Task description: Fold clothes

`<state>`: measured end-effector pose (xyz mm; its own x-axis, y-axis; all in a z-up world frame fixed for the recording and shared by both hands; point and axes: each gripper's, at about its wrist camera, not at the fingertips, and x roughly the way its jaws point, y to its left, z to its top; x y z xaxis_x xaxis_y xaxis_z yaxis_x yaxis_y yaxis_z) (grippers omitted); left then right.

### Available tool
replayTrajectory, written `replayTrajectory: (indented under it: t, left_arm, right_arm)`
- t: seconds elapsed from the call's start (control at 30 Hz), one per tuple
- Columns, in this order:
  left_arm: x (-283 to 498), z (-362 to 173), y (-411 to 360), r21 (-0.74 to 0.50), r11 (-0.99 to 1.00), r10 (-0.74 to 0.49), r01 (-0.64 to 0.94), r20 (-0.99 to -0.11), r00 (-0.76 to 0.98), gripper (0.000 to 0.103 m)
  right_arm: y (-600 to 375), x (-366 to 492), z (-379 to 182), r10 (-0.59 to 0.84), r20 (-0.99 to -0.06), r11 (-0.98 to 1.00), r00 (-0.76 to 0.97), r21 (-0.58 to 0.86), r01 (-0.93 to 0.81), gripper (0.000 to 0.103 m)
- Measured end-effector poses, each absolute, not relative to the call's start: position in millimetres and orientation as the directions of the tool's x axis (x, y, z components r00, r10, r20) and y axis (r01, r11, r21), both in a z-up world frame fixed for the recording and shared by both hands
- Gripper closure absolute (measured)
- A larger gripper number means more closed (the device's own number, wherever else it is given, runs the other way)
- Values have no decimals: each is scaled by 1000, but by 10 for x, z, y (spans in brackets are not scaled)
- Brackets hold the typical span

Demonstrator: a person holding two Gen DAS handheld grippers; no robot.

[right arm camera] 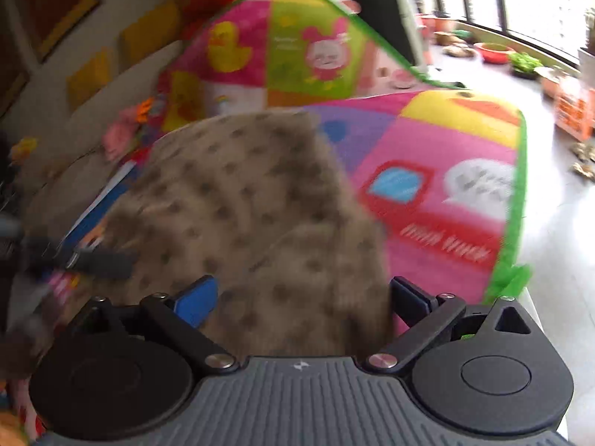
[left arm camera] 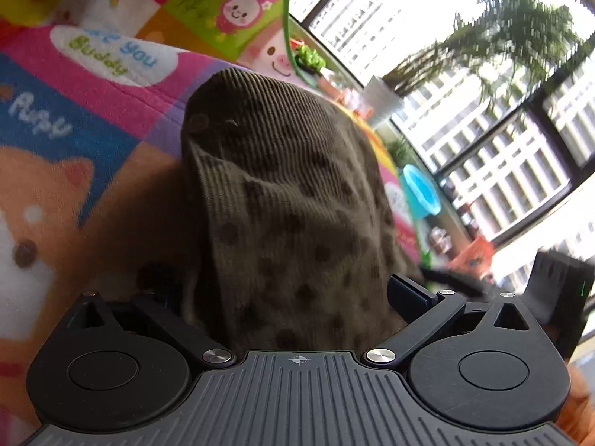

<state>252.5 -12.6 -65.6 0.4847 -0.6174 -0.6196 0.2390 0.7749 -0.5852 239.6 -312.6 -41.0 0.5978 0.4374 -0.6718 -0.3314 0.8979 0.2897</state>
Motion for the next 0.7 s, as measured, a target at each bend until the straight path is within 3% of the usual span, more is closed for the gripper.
replayTrajectory:
  t: [0.13,0.3,0.53,0.67,0.7]
  left_arm:
    - [2559,-681,-55,-610,753,-640,247,-591,491,4]
    - [2660,-707,183,-610,766,-609,201,-590,530,25]
    - [2865,-640,799,-530,843,-460,94,-617,639,25]
    - [3016,-515,1062,-433,894,-390,112,-633,669,25]
    - [2989,-433,1106,-428,893,-402,141,-613,681,21]
  right_arm:
    - [-2838,2406,-435,470,-660,877,586,273,-396,4]
    - [-2345,2718,-443,530,-642,830,554,257,-495,4]
    - [-1472,3244,-414,597,-615,747,515,191,-637,4]
    - [-1262,3464,-428,601,-622,750,501,223,-623,4]
    - [-1271,3473,-424,595,-627,755,503,222,-617,4]
